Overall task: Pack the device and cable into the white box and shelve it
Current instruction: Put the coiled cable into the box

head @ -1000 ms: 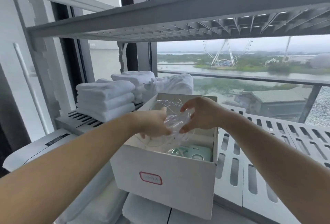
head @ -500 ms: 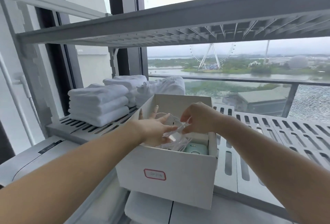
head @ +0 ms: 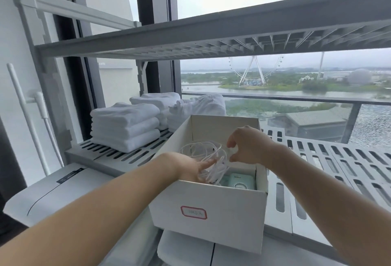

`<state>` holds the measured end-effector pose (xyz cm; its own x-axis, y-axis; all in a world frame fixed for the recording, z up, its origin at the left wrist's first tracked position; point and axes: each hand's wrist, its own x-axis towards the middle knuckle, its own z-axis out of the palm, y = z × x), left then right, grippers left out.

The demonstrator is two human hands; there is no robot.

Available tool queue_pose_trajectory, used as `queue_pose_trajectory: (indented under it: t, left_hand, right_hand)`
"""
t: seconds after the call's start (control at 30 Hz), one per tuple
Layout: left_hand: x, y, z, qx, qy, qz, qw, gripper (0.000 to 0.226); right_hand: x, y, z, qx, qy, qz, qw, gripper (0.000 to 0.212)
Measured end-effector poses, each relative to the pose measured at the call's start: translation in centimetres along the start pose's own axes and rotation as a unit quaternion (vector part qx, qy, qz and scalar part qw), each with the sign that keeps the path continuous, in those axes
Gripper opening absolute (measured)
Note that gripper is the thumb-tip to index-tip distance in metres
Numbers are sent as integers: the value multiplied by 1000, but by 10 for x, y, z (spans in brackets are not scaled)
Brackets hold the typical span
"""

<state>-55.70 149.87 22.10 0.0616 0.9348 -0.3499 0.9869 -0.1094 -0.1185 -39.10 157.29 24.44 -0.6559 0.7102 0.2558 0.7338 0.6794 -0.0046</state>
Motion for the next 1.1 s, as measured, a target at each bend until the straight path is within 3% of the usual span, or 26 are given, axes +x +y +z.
queue_pose_trajectory:
  t: [0.13,0.3,0.53,0.63,0.73,0.93,1.0,1.1]
  left_hand:
    - [4,-1,3,5,31,-47,998,75]
    - [-1,-8,-3,-58,170,-9,984,56]
    - [-35,-11,0,-147,388,65,908,55]
    - [-48,-11,4,-153,445,80,879,42]
    - [-54,-12,8,-153,459,86,871,34]
    - [-53,-5,14,-254,372,125,884,29]
    - [-53,-3,15,-247,398,111,876,28]
    - [-56,-2,19,-221,490,98,838,28]
  right_hand:
    - [1,2,0,3,35,32,999,33]
    - [-3,2,-2,79,86,32,993,25]
    - [-19,-3,-12,158,98,16,982,17]
    - [-27,-11,-17,167,95,-2,981,17]
    - [-32,-22,-22,173,92,-17,980,16]
    - [-38,-42,-17,170,45,-21,984,30]
    - [-42,-42,-14,168,46,-3,985,26]
    - [-52,-39,-14,163,75,11,984,14]
